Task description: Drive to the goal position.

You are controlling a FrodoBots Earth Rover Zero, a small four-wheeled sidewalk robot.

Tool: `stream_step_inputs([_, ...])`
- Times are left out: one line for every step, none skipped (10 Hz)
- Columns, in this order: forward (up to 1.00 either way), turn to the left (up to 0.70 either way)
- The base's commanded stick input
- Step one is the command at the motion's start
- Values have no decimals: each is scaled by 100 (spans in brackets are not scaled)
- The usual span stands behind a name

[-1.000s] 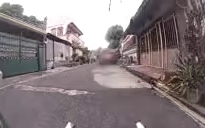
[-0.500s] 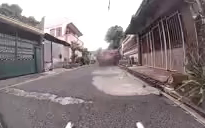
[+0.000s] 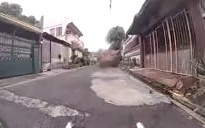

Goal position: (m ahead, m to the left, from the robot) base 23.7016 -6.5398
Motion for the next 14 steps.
stream_step_inputs([70, 0])
stream_step_inputs([70, 0])
stream_step_inputs([70, 0])
stream_step_inputs([70, 0])
stream_step_inputs([70, 0])
stream_step_inputs([70, 0])
stream_step_inputs([70, 0])
stream_step_inputs([70, 0])
stream_step_inputs([70, 0])
stream_step_inputs([70, 0])
stream_step_inputs([70, 0])
stream_step_inputs([70, 0])
stream_step_inputs([70, 0])
stream_step_inputs([70, 0])
